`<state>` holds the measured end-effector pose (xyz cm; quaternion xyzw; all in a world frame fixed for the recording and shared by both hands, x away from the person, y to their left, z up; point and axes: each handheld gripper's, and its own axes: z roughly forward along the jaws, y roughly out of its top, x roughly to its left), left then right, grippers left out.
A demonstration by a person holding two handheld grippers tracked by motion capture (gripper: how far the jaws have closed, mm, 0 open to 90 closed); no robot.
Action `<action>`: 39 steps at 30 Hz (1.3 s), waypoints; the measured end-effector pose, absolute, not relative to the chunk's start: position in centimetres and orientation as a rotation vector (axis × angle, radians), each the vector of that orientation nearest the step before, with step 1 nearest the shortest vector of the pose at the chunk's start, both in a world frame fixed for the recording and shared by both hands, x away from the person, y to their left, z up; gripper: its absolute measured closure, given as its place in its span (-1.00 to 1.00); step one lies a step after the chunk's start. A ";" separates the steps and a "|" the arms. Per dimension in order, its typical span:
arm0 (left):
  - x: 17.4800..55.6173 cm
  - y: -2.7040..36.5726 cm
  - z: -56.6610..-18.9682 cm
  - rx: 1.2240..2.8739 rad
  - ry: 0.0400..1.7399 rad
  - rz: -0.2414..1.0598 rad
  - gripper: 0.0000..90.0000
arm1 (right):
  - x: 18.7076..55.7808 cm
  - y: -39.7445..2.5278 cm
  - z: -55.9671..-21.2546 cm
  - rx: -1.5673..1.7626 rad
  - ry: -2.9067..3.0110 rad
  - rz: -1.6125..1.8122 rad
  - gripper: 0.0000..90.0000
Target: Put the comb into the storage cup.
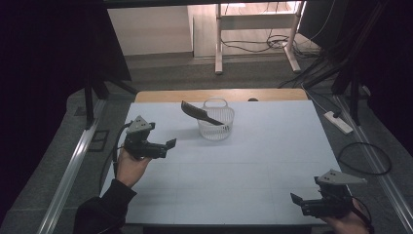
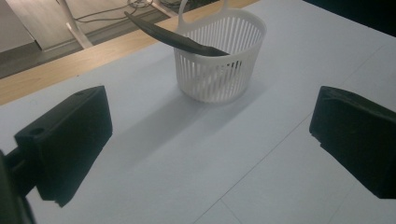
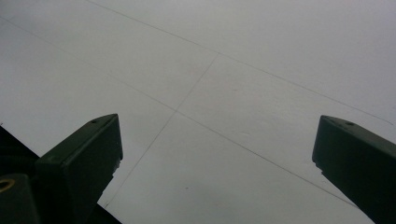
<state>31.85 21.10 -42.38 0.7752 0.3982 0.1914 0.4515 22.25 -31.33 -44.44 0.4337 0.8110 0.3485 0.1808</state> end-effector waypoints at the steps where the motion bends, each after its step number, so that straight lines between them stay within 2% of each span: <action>1: 31.7 21.2 -42.4 1.914 0.986 0.472 -0.99 | 22.2 -31.3 -44.4 1.226 2.290 0.983 -0.95; 39: 28.1 23.1 -42.7 1.875 1.013 0.452 -0.99 | 22.2 -31.3 -44.4 1.217 2.288 0.974 -0.95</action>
